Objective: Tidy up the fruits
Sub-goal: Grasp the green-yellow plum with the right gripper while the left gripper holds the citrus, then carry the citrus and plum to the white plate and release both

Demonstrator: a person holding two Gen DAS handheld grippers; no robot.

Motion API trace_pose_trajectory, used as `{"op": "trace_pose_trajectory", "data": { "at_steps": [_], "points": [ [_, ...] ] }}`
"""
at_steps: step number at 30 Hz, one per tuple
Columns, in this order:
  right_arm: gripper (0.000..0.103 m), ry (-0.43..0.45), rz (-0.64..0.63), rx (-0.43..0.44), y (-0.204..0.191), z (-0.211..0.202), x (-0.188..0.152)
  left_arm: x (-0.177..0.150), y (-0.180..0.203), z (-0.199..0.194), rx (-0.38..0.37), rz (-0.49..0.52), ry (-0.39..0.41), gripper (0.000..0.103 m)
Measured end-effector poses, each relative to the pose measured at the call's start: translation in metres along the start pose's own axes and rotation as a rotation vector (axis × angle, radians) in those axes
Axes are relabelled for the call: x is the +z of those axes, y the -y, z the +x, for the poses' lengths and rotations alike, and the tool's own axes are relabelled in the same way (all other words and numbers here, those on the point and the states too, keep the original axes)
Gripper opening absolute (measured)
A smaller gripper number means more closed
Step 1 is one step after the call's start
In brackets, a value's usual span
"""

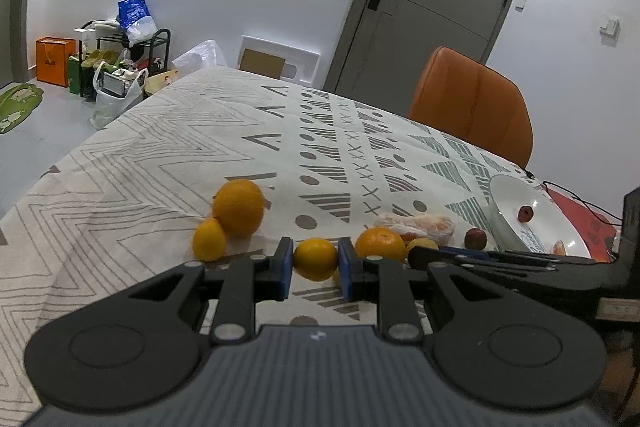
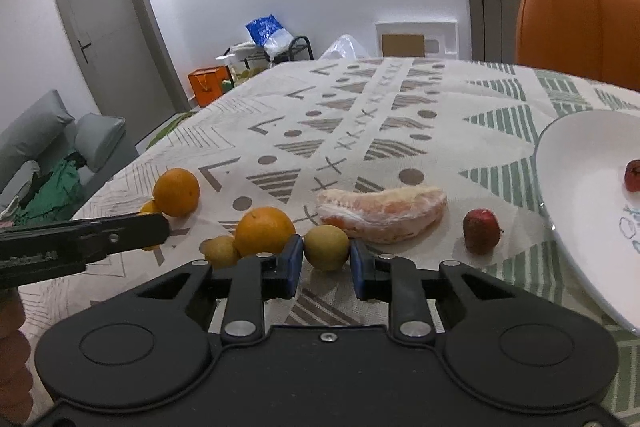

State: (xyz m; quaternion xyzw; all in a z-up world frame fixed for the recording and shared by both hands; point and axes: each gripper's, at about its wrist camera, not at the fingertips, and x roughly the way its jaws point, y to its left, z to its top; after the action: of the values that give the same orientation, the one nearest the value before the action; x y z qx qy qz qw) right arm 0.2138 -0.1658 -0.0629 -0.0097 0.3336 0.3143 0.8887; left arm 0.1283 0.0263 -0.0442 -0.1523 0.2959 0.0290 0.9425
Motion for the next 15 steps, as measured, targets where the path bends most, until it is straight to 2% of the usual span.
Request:
{"op": "trace_pose_trajectory", "data": {
  "at_steps": [15],
  "points": [
    [0.024, 0.125, 0.1, -0.056, 0.047, -0.066, -0.006, 0.006, 0.065, 0.015, -0.074, 0.11, -0.011, 0.022]
  ]
}}
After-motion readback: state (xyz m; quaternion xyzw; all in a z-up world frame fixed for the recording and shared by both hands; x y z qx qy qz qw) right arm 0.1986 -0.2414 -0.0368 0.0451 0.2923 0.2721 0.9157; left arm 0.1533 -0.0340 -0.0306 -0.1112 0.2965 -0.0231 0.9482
